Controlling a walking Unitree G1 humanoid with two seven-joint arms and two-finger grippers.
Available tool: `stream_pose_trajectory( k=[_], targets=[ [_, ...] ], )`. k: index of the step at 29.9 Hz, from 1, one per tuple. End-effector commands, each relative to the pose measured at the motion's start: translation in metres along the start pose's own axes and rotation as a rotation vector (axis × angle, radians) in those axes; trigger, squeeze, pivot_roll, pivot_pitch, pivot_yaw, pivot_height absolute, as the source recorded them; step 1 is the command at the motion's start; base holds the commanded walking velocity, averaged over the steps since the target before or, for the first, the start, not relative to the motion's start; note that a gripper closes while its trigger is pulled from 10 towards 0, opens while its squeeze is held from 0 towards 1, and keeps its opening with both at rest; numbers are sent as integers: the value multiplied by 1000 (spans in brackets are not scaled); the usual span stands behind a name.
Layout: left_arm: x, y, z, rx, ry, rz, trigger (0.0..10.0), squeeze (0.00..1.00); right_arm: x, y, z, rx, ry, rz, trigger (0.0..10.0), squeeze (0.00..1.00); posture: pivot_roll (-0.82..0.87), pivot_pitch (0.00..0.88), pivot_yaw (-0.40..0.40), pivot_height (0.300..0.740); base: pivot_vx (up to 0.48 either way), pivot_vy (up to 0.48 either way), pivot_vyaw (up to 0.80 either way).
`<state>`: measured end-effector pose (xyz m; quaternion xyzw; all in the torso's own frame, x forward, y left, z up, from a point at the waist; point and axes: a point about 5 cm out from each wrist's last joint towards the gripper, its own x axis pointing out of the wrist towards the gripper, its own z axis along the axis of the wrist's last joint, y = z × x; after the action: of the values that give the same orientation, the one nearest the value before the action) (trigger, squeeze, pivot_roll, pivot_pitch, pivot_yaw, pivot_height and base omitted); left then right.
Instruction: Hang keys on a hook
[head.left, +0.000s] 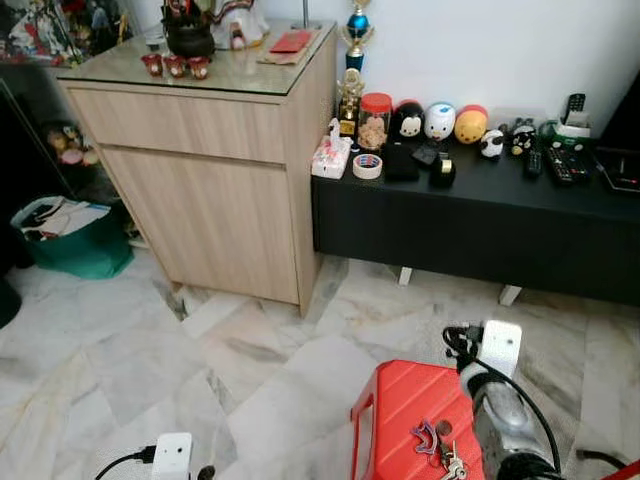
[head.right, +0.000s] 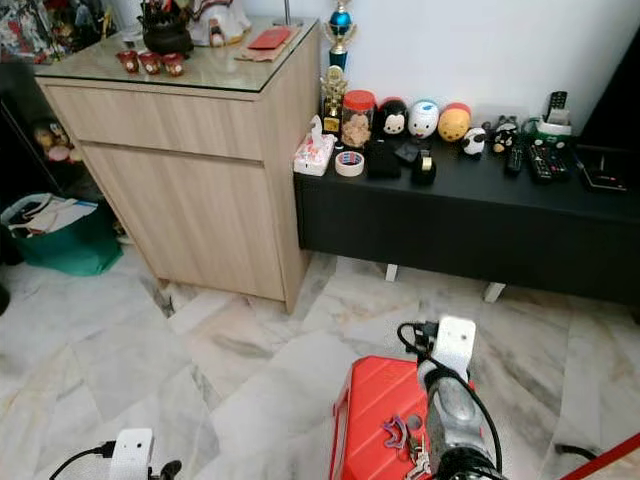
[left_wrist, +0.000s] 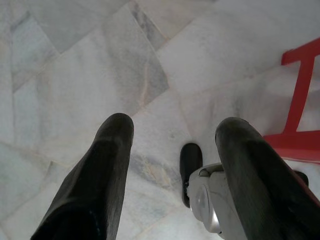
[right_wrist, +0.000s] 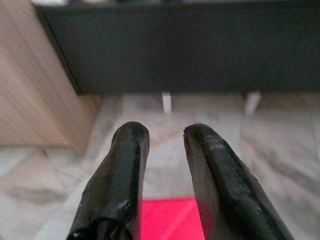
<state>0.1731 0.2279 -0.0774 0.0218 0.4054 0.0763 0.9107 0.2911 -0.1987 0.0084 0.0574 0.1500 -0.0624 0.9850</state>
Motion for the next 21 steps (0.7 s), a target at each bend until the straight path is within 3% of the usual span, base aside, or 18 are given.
stream_pose_trajectory(
  k=[1,13,18,21],
  targets=[
    [-2,2,-4,-18,7,17,10000,0,-1,2,-2,7,-5,6,10000,0,46,0,-25,740,0,0,0],
    [-11,8,-28,-5,39,17,10000,0,-9,9,5,-65,-139,58,10000,0,70,0,-23,740,0,0,0],
    [-11,3,-26,-3,33,11,10000,0,-11,9,12,-117,-189,93,10000,0,68,0,-35,740,0,0,0],
    [-11,3,-28,-9,26,13,10000,0,-10,7,17,-96,-208,73,10000,0,86,0,-51,740,0,0,0]
  ],
)
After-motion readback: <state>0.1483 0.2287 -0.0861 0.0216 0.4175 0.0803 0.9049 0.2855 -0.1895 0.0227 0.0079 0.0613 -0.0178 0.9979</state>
